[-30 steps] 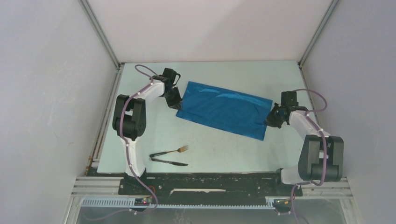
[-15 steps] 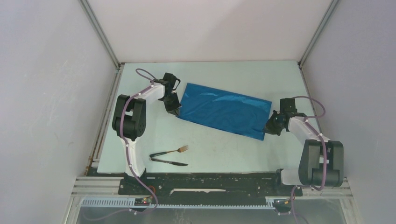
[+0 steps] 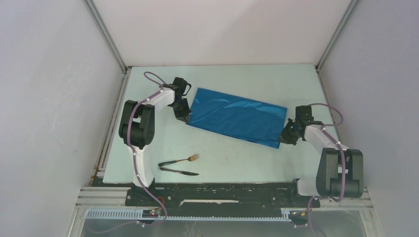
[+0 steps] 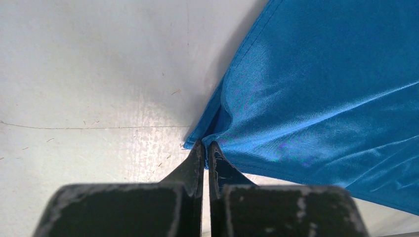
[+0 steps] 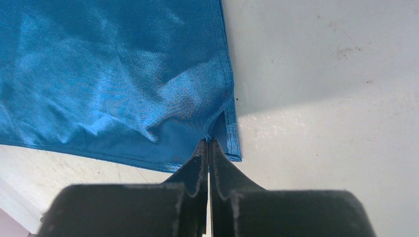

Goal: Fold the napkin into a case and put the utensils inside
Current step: Fold and flatten the napkin at the center of the board.

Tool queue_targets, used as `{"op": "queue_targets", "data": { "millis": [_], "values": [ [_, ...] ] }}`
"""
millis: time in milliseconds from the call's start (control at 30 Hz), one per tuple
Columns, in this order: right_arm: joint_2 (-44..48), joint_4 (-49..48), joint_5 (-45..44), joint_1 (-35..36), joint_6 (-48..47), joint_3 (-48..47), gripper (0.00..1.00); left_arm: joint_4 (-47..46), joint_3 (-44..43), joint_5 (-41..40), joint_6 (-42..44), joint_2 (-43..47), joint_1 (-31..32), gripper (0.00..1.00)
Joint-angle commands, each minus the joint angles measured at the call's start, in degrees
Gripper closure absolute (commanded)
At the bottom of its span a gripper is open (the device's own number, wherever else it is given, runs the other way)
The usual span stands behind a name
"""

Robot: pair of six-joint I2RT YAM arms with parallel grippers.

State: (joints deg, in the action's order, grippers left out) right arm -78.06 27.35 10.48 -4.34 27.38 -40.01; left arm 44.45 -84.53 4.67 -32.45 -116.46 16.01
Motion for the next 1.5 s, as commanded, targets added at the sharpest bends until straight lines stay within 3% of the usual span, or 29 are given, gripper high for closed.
{"op": "queue_targets", "data": {
  "millis": [0,833,1200,1467],
  "values": [
    [-0.39,-1.48,-0.26,0.47,-0.78,0.35,1.0,1.07,-0.89,-1.36,1.43,1.54,0.25,1.0],
    [-1.71,-1.32,-0.44,1.43,-1.36,0.97,1.0,1.43,-1.15,-2.61,1.95,1.15,0.25,1.0],
    [-1.13,-0.68,-0.37,1.58,-1.64,0.92,0.91,1.99,-0.98,-2.89,1.72,1.31,0.26,0.95],
    [-2.01,-1.82,-2.0,1.14,-1.95,0.39,0.9,1.45,-1.57,-1.48,1.43,0.75,0.26,0.96]
  ]
}}
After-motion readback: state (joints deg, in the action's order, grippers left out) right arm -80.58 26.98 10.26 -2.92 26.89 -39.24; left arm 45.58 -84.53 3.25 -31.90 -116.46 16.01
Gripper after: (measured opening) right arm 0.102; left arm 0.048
